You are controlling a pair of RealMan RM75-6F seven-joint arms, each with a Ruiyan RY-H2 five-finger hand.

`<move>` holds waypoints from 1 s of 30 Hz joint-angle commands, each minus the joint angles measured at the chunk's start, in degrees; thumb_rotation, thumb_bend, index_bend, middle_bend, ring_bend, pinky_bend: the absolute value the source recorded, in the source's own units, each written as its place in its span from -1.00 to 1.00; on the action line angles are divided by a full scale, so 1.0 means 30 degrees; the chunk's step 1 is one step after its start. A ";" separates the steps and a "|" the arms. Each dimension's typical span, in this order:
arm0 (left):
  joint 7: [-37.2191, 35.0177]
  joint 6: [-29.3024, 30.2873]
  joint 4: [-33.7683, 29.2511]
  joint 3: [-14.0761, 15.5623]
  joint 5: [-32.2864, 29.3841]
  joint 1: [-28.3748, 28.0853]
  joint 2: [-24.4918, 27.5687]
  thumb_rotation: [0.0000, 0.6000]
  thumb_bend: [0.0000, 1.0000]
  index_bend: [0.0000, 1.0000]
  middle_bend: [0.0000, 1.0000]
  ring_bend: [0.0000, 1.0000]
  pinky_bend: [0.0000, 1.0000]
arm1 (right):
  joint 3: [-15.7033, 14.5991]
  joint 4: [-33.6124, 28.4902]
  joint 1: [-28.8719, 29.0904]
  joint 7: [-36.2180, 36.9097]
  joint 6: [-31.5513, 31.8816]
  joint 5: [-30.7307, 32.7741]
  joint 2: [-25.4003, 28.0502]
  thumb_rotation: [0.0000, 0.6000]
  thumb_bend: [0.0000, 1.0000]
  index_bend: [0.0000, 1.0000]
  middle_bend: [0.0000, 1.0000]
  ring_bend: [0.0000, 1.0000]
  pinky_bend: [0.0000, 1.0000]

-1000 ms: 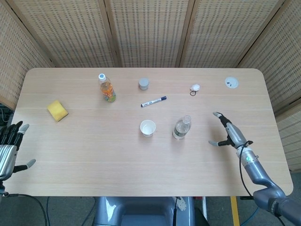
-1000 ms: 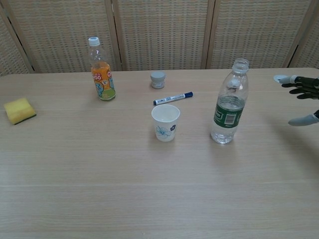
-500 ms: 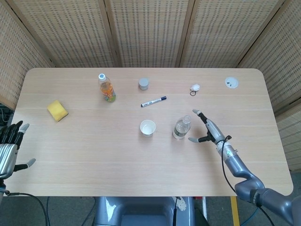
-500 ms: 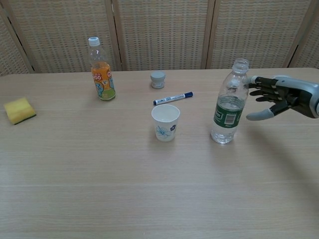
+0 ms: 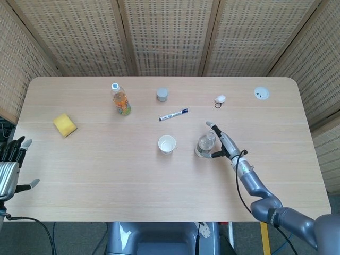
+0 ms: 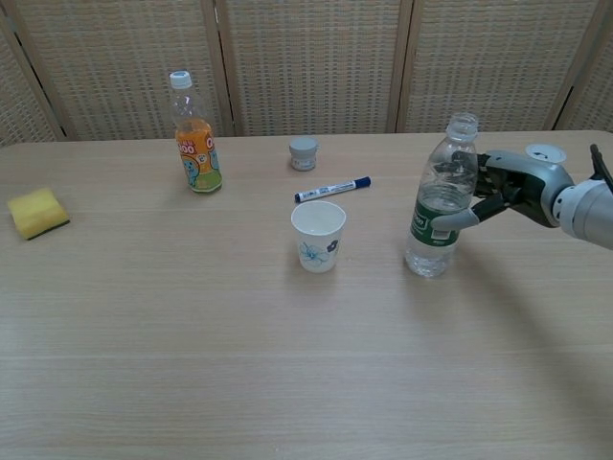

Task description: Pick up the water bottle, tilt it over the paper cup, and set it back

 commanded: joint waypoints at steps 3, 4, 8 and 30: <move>-0.0020 -0.0007 0.0032 -0.0036 -0.0101 -0.0013 -0.0007 1.00 -1.00 -1.00 -1.00 -1.00 -1.00 | 0.0243 0.0037 0.0274 -0.0108 -0.0295 0.0420 -0.0412 1.00 -1.00 -1.00 -1.00 -1.00 -1.00; -0.0024 -0.0010 0.0042 -0.0043 -0.0124 -0.0015 -0.0011 1.00 -1.00 -1.00 -1.00 -1.00 -1.00 | 0.0262 0.0031 0.0310 -0.0100 -0.0356 0.0469 -0.0459 1.00 -1.00 -1.00 -1.00 -1.00 -1.00; -0.0072 -0.0008 0.0083 -0.0078 -0.0208 -0.0020 -0.0005 1.00 -1.00 -1.00 -1.00 -1.00 -1.00 | 0.0338 0.0099 0.0504 -0.0089 -0.0586 0.0657 -0.0809 1.00 -1.00 -0.98 -0.98 -1.00 -1.00; -0.0411 -0.0117 0.0210 -0.0128 -0.0417 -0.0073 0.0049 1.00 -1.00 -1.00 -1.00 -1.00 -1.00 | 0.1314 0.0606 0.0450 -0.2510 0.1578 0.1389 -0.1729 1.00 0.49 0.07 0.10 0.00 0.40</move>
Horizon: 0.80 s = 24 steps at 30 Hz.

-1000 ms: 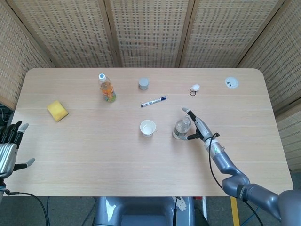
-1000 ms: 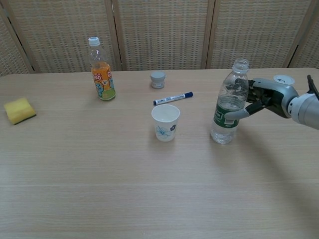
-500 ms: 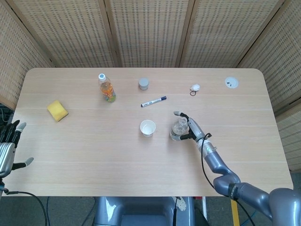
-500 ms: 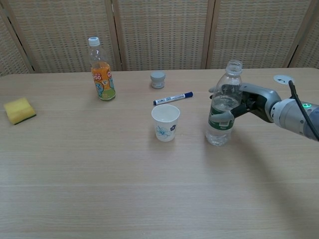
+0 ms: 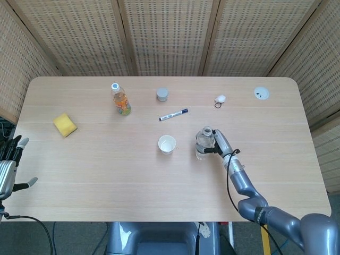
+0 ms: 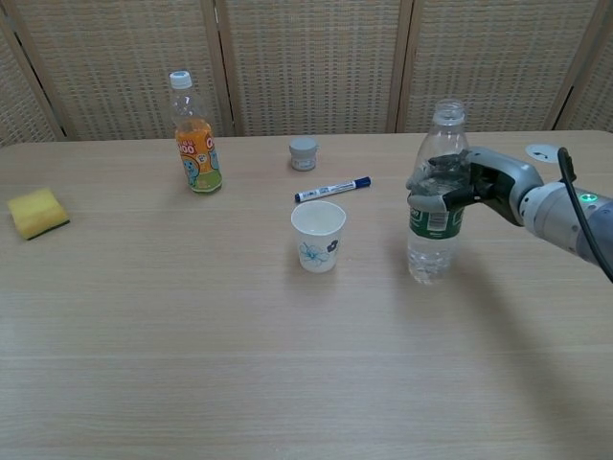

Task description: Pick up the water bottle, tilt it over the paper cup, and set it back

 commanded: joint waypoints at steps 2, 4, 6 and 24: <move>-0.0060 0.0017 -0.0021 -0.0012 0.0004 -0.0002 0.0031 1.00 -1.00 -1.00 -1.00 -1.00 -1.00 | 0.0351 -0.0698 0.0213 -0.2939 0.1037 0.0031 0.0629 1.00 0.56 0.07 0.10 0.05 0.47; -0.0102 0.0025 -0.0018 -0.0013 0.0007 0.0002 0.0050 1.00 -1.00 -1.00 -1.00 -1.00 -1.00 | 0.0539 -0.1096 0.0406 -0.5268 0.1611 0.0193 0.0949 1.00 0.60 0.07 0.10 0.09 0.50; -0.0146 0.0001 -0.0015 -0.0008 0.0005 -0.0004 0.0066 1.00 -1.00 -1.00 -1.00 -1.00 -1.00 | 0.0707 -0.1472 0.0559 -0.7466 0.2051 0.0507 0.1138 1.00 0.60 0.07 0.12 0.10 0.51; -0.0673 -0.0268 0.0001 0.0025 -0.0056 -0.0072 0.0275 1.00 -1.00 -1.00 -1.00 -1.00 -1.00 | 0.1360 -0.5139 0.2923 -2.6255 0.3562 0.7924 0.1681 1.00 0.68 0.07 0.25 0.30 0.67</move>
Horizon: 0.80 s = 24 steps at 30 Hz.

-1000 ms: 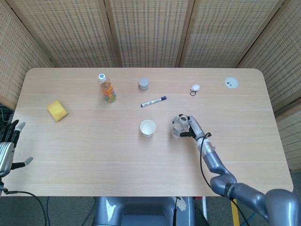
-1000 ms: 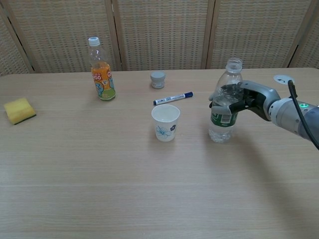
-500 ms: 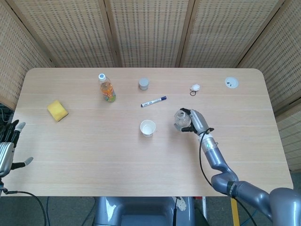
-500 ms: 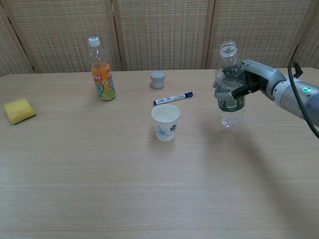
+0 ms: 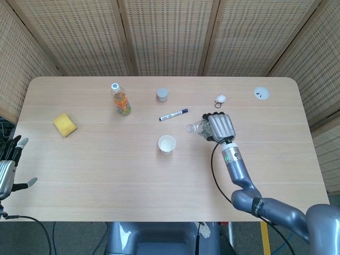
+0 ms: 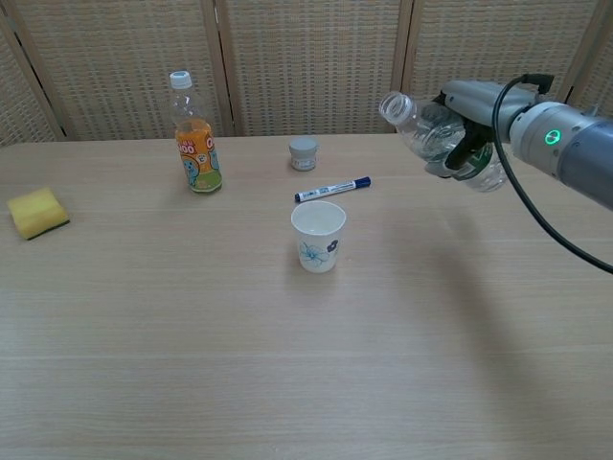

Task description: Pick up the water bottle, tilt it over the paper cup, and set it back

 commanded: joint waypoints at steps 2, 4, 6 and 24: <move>-0.0089 -0.0150 0.0051 -0.0002 -0.0101 -0.0049 0.0009 1.00 -1.00 -1.00 -1.00 -1.00 -1.00 | 0.0077 -0.1439 0.1094 -0.4569 0.1264 0.2973 -0.0183 1.00 0.68 0.07 0.26 0.30 0.67; -0.0113 -0.0235 0.0096 -0.0015 -0.0173 -0.0085 -0.0001 1.00 -1.00 -1.00 -1.00 -1.00 -1.00 | 0.0063 -0.1695 0.1345 -0.5783 0.1799 0.3623 -0.0415 1.00 0.68 0.07 0.26 0.31 0.68; -0.0143 -0.0286 0.0119 -0.0022 -0.0212 -0.0107 -0.0006 1.00 -1.00 -1.00 -1.00 -1.00 -1.00 | 0.0085 -0.1904 0.1528 -0.6617 0.2150 0.4185 -0.0595 1.00 0.68 0.07 0.26 0.31 0.69; -0.0328 -0.0482 0.0179 -0.0041 -0.0347 -0.0211 0.0031 1.00 -1.00 -1.00 -1.00 -1.00 -1.00 | 0.0415 -0.2793 0.3026 -1.1072 0.4391 0.8061 -0.2099 1.00 0.68 0.07 0.27 0.32 0.71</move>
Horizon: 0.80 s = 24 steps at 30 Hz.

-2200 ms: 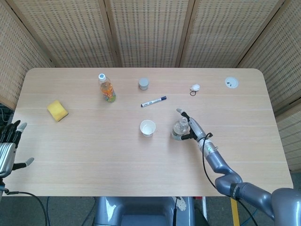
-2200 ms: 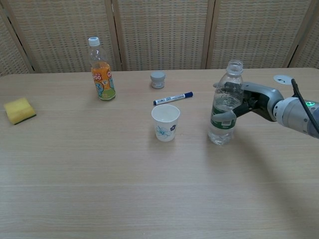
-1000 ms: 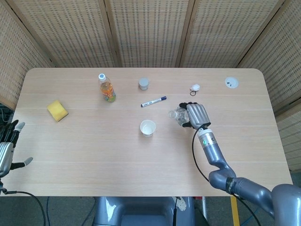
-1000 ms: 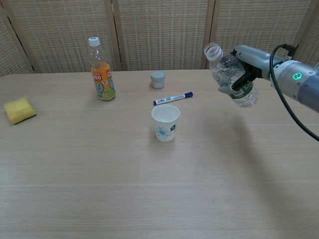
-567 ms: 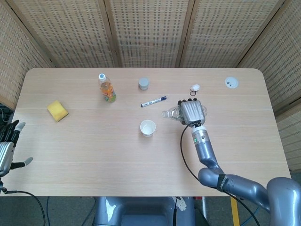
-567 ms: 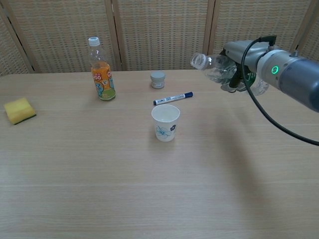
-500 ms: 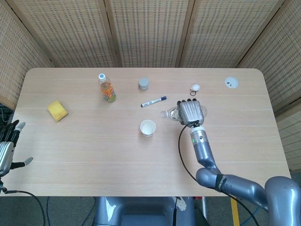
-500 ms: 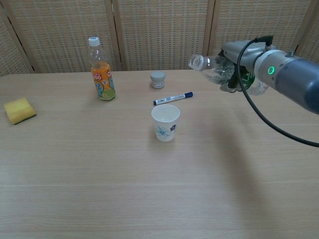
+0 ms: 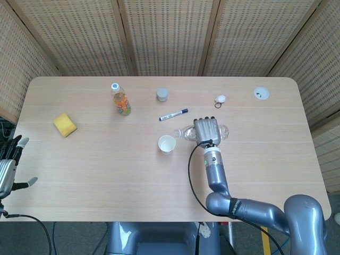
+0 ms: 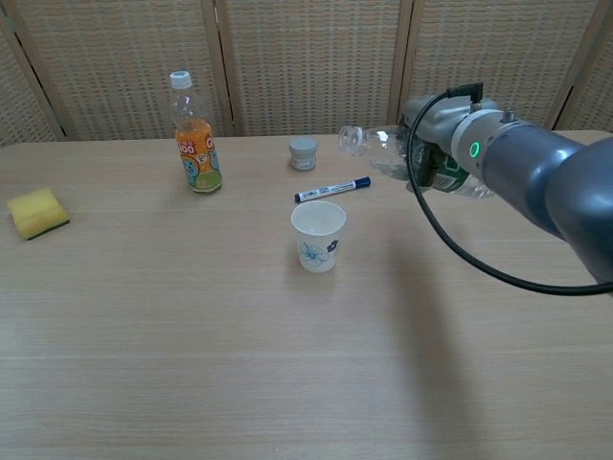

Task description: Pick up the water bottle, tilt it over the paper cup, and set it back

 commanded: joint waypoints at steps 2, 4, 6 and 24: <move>-0.0076 -0.0039 0.0012 -0.0005 -0.0039 -0.0010 0.0019 1.00 -1.00 -1.00 -1.00 -1.00 -1.00 | 0.0030 0.0031 0.0324 -0.0592 0.0460 0.0501 -0.0413 1.00 0.68 0.07 0.27 0.32 0.71; -0.0153 -0.0042 0.0013 -0.0027 -0.0060 -0.0016 0.0046 1.00 -1.00 -1.00 -1.00 -1.00 -1.00 | -0.0020 0.0178 0.0484 -0.1004 0.0717 0.0727 -0.0625 1.00 0.68 0.07 0.27 0.32 0.71; -0.0232 -0.0054 0.0010 -0.0045 -0.0091 -0.0018 0.0084 1.00 -1.00 -1.00 -1.00 -1.00 -1.00 | -0.0082 0.0266 0.0634 -0.1426 0.0995 0.0858 -0.0765 1.00 0.68 0.07 0.27 0.32 0.71; -0.0639 -0.0081 0.0058 0.0007 -0.0012 -0.0008 0.0208 1.00 -1.00 -1.00 -1.00 -1.00 -1.00 | -0.0022 0.0598 0.1334 -0.3715 0.2338 0.1938 -0.1250 1.00 0.68 0.07 0.27 0.33 0.71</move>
